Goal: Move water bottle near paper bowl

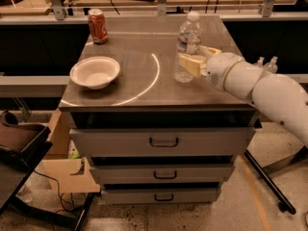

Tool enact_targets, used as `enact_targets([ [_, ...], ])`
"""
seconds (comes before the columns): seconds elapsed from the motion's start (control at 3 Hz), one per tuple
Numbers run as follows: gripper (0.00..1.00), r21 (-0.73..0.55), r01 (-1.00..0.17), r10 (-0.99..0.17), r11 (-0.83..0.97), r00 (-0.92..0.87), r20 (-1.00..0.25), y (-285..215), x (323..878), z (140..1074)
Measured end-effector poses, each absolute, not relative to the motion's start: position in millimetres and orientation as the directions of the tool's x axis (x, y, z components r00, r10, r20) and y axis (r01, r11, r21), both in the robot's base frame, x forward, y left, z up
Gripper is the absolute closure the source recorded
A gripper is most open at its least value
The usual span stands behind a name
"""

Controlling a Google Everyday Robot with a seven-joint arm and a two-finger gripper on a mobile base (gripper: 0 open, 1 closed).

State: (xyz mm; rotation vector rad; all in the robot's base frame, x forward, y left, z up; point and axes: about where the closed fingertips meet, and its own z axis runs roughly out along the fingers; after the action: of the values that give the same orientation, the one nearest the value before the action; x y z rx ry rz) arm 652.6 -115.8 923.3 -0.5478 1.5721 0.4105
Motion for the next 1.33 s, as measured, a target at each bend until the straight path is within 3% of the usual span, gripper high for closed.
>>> enact_targets([
  [0.67, 1.0, -0.099, -0.759, -0.061, 0.644, 0.078, -0.995, -19, 625, 980],
  [1.33, 1.0, -0.107, -0.79, -0.076, 0.604, 0.076, -0.994, 2, 622, 984],
])
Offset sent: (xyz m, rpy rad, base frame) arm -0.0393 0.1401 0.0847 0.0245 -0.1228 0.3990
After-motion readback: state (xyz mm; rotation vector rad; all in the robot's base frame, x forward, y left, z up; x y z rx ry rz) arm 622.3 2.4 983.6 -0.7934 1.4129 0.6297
